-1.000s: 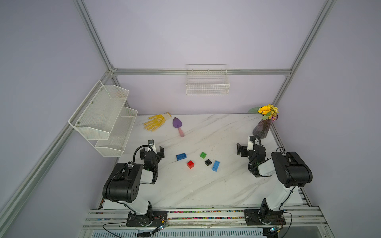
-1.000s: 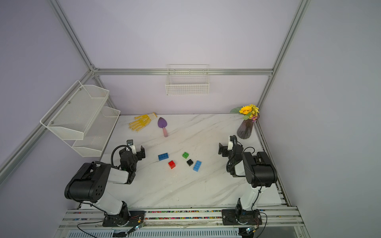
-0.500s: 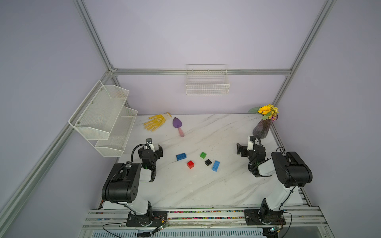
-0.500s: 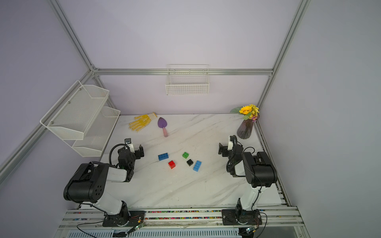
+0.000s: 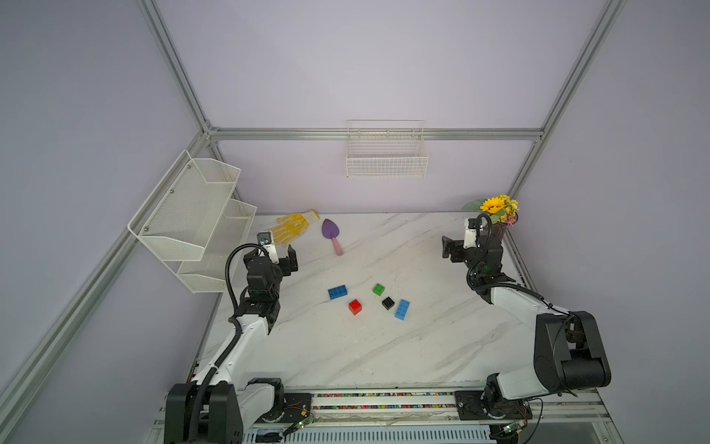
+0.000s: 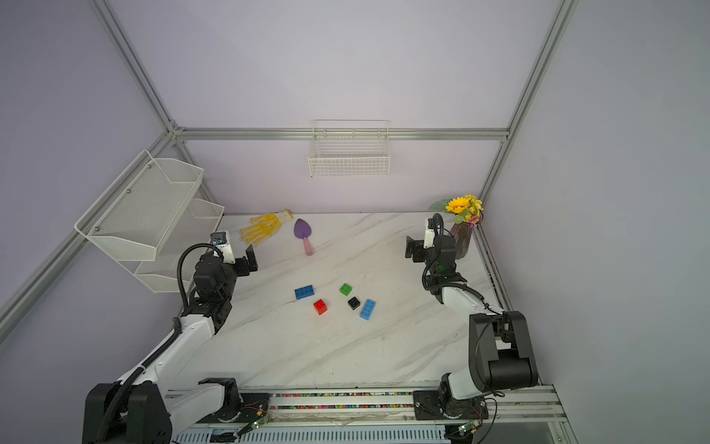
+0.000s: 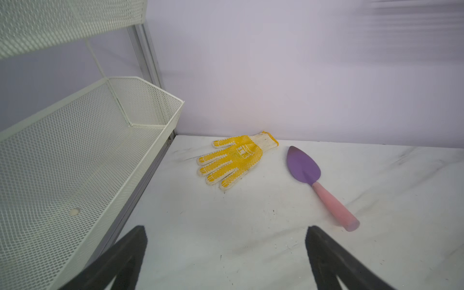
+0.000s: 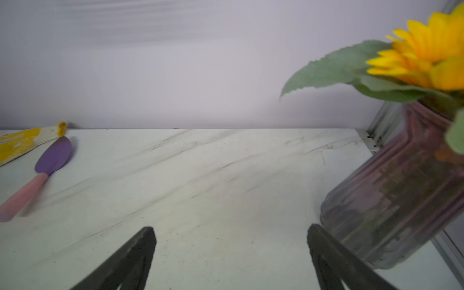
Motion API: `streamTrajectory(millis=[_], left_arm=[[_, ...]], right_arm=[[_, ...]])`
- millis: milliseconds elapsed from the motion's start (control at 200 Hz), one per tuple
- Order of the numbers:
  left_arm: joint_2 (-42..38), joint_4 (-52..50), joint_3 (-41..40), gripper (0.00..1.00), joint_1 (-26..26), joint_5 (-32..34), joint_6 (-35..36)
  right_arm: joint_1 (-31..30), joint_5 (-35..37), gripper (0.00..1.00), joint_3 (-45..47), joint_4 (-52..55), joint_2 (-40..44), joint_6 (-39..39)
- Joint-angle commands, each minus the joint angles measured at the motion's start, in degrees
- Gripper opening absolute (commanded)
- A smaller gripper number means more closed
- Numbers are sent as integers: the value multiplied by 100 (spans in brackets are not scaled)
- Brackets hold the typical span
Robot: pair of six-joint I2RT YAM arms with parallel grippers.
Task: Assemble the letter f with lego
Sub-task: Pick up the lego brick from the center of the board.
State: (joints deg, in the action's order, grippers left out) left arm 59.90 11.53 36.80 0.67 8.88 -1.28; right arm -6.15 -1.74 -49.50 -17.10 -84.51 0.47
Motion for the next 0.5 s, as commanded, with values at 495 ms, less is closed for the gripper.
streamTrajectory(millis=[495], left_arm=[[-4914,-4479,-541,100,46,-3884,-10]], right_arm=[[-3660,425,96,-2903,5338,-1722,896]])
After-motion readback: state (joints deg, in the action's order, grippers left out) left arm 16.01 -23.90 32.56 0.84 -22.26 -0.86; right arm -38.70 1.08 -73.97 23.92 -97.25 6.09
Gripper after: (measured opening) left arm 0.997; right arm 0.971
